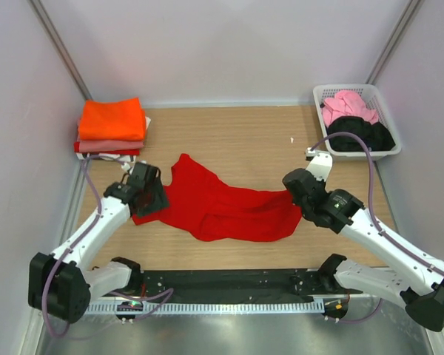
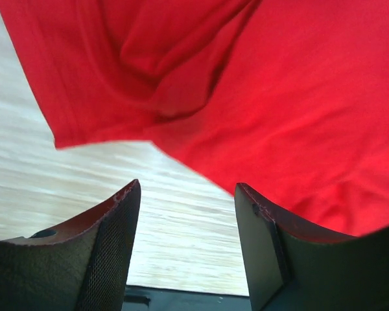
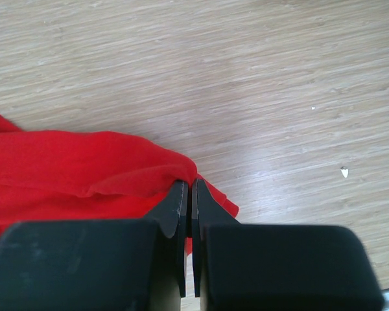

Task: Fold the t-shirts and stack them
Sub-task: Flatten the tshirt out

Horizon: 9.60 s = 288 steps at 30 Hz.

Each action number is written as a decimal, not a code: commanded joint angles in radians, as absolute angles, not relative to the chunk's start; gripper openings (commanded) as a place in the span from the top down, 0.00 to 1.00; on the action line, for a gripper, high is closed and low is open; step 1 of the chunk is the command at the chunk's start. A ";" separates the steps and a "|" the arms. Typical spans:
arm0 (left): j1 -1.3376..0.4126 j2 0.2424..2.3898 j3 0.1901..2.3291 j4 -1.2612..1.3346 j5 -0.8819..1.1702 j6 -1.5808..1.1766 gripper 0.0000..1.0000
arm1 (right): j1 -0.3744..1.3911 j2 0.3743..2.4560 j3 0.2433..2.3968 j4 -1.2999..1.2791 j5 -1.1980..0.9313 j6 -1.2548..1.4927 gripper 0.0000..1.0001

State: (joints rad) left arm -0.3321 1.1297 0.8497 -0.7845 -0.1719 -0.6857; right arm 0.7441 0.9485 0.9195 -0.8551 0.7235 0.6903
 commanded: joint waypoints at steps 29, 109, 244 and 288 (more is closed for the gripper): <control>-0.314 1.221 0.632 -0.426 -0.258 -0.836 0.35 | 0.719 0.923 0.882 -0.769 0.676 0.678 0.99; -0.364 1.409 2.424 -1.118 -0.308 -0.417 1.00 | 0.703 1.050 1.597 -0.701 0.966 0.061 0.99; -0.206 1.954 1.299 -0.428 -0.178 -0.693 0.81 | 0.379 1.055 0.936 -0.644 0.066 0.367 0.01; -0.206 2.571 2.577 -0.836 0.025 -0.597 0.37 | 0.382 1.081 0.937 -0.638 0.064 0.368 0.01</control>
State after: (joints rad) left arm -0.2070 2.6137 2.4928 -0.8101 -0.0639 -0.6140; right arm 0.3756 1.0657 0.9215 -0.6720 0.0608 0.3725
